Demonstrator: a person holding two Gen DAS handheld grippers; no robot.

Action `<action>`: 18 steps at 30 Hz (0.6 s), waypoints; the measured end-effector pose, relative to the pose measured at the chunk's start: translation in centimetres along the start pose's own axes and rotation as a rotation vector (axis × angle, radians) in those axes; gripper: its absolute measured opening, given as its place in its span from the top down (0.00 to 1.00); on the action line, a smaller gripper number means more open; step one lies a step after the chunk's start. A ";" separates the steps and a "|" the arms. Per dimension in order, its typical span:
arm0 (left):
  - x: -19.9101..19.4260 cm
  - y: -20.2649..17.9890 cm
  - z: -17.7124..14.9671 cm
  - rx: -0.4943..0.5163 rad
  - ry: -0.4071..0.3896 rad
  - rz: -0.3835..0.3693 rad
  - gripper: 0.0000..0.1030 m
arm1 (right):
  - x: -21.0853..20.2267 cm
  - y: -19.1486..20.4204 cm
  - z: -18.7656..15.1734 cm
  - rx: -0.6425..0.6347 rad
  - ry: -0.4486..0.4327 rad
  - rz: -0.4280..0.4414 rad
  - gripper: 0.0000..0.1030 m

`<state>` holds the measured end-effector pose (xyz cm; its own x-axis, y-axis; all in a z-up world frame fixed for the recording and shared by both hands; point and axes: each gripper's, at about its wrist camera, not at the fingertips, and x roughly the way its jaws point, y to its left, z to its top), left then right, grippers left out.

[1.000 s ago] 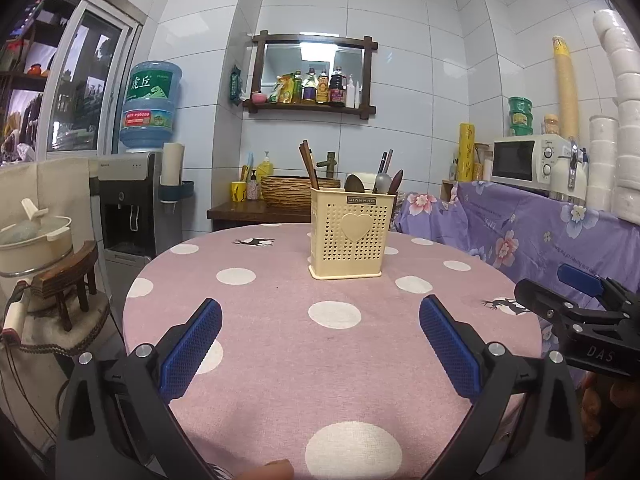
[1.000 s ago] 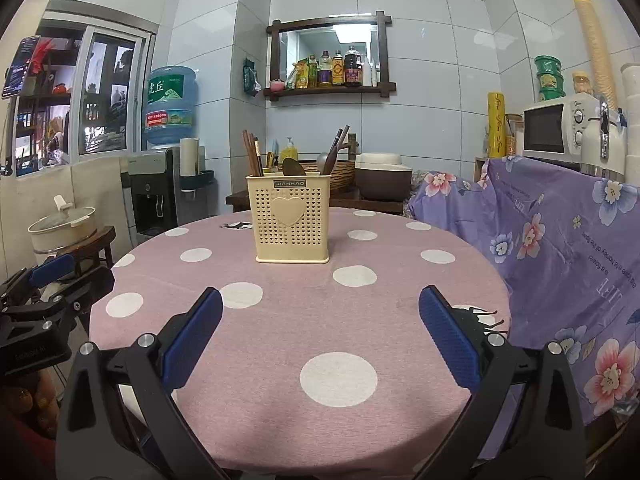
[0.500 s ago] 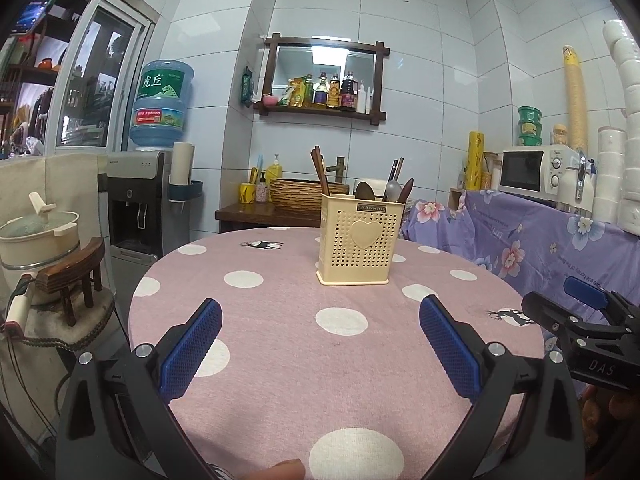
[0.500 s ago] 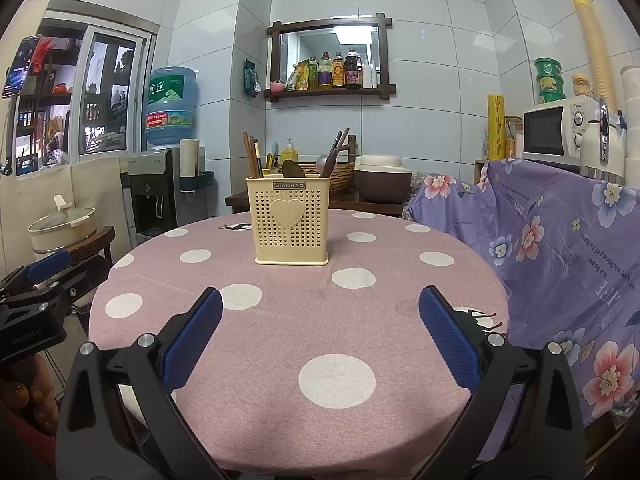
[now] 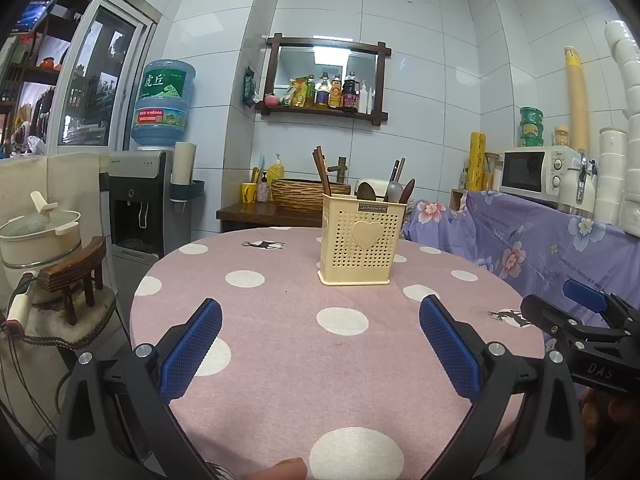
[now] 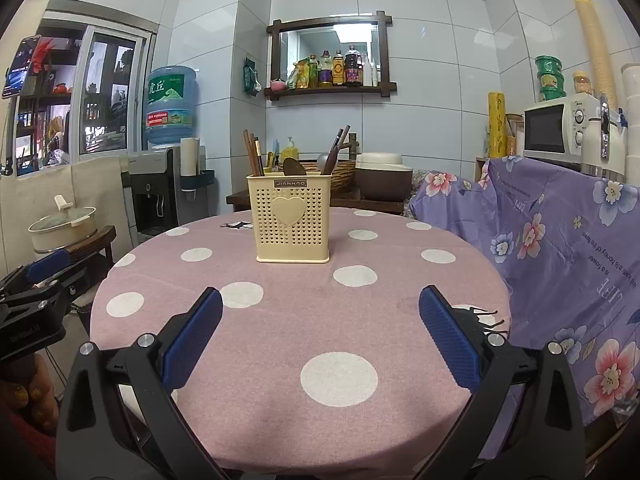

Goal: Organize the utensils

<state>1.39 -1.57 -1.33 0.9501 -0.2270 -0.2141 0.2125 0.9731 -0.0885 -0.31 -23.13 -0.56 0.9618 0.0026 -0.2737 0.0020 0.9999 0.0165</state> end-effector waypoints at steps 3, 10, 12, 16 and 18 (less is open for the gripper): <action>0.0 0.0 0.0 -0.001 0.000 -0.001 0.05 | 0.0 0.0 0.0 0.002 0.001 0.001 0.06; 0.0 0.1 -0.1 -0.002 -0.001 0.003 0.05 | 0.1 0.1 -0.1 0.001 0.004 0.002 0.06; 0.0 0.1 -0.1 -0.003 -0.002 0.002 0.05 | 0.1 0.1 -0.1 0.002 0.005 0.002 0.06; 0.0 0.2 -0.1 -0.005 0.000 0.001 0.05 | 0.1 0.1 -0.1 0.002 0.005 0.002 0.06; 0.0 0.2 -0.1 -0.005 0.001 0.004 0.05 | 0.1 0.2 -0.1 0.002 0.004 0.000 0.06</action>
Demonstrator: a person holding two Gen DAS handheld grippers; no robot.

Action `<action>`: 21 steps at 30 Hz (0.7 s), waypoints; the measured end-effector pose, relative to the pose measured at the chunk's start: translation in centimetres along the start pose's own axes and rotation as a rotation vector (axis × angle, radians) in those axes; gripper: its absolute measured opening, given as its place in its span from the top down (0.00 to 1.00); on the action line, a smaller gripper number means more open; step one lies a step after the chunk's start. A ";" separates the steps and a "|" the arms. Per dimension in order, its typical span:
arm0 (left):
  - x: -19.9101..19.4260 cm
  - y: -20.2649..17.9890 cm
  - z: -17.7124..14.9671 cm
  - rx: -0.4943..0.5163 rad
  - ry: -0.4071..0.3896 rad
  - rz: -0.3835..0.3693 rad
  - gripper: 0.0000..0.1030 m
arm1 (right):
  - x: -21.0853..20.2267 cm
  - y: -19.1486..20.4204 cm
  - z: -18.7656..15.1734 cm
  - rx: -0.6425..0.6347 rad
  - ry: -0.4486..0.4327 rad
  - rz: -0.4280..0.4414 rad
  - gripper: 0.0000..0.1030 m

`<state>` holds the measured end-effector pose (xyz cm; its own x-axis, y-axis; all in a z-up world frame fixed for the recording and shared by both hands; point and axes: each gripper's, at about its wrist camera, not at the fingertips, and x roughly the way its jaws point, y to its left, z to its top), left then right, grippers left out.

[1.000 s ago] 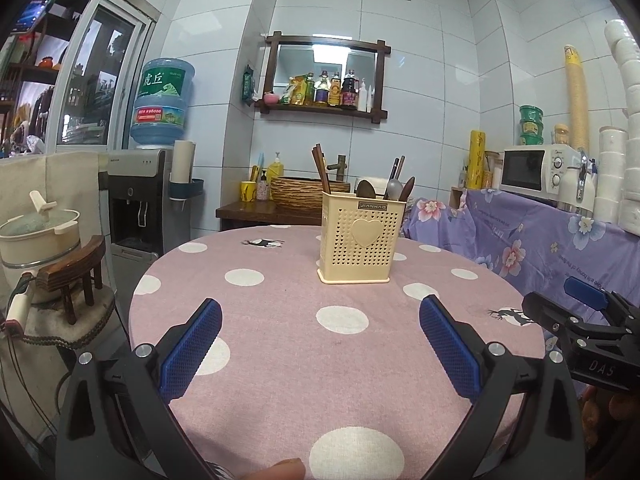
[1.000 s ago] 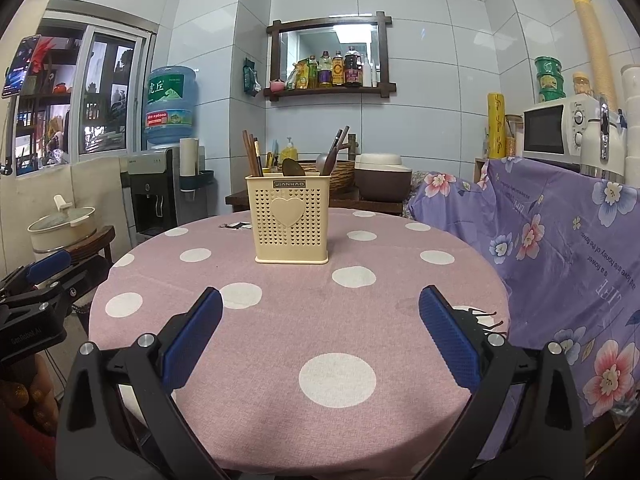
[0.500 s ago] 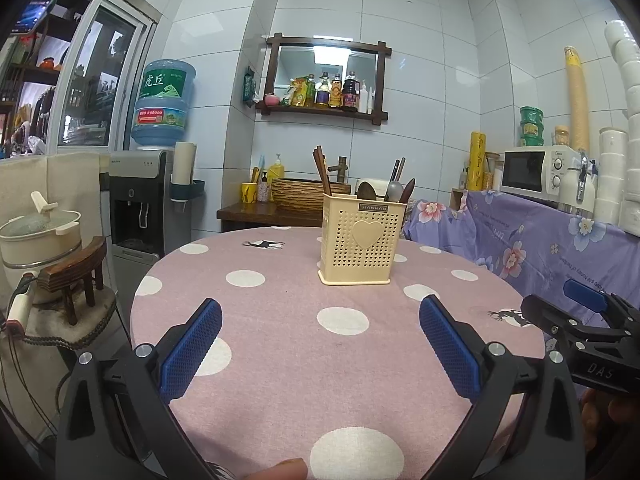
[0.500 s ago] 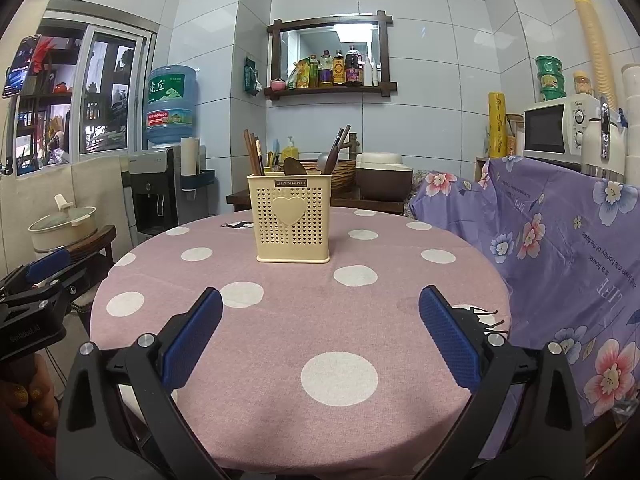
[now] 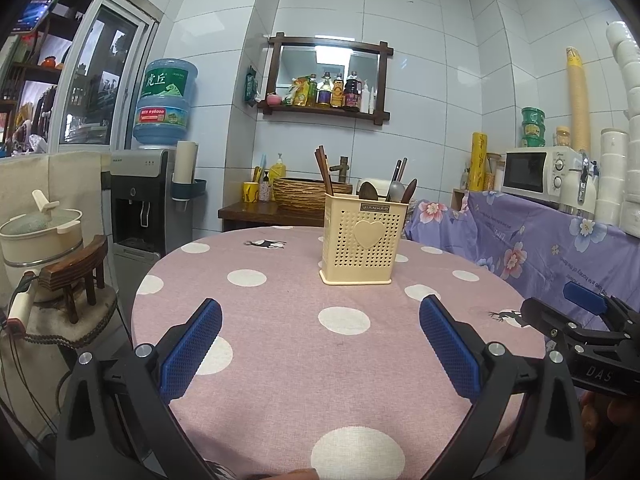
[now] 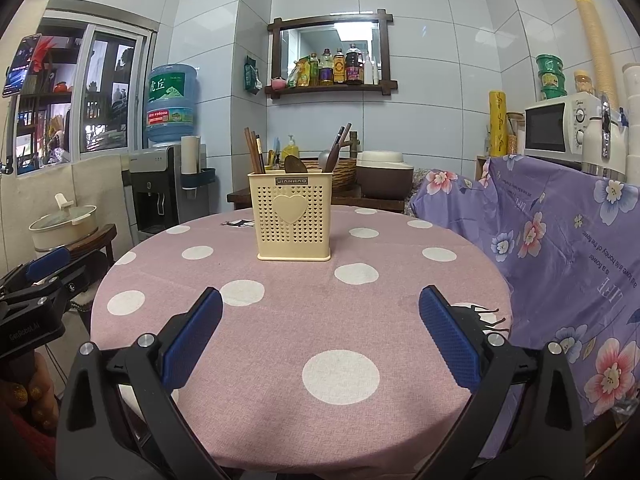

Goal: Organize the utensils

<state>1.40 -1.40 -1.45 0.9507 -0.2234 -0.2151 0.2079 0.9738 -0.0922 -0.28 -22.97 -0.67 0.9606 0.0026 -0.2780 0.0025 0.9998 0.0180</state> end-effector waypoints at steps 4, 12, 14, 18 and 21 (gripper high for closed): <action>0.0 0.1 -0.1 -0.002 0.004 0.000 0.05 | 0.0 0.0 -0.1 0.002 0.002 -0.001 0.06; 0.0 0.2 -0.1 -0.021 0.013 -0.005 0.05 | 0.0 0.0 -0.2 0.004 0.004 -0.004 0.06; 0.0 0.1 -0.1 -0.018 0.016 -0.003 0.05 | 0.0 -0.1 -0.2 0.005 0.006 -0.003 0.06; 0.2 0.1 -0.1 -0.016 0.025 0.002 0.05 | -0.1 -0.1 -0.2 0.004 0.005 -0.004 0.06; 0.2 0.0 0.0 -0.017 0.028 0.005 0.05 | 0.0 -0.1 -0.2 0.005 0.005 -0.004 0.06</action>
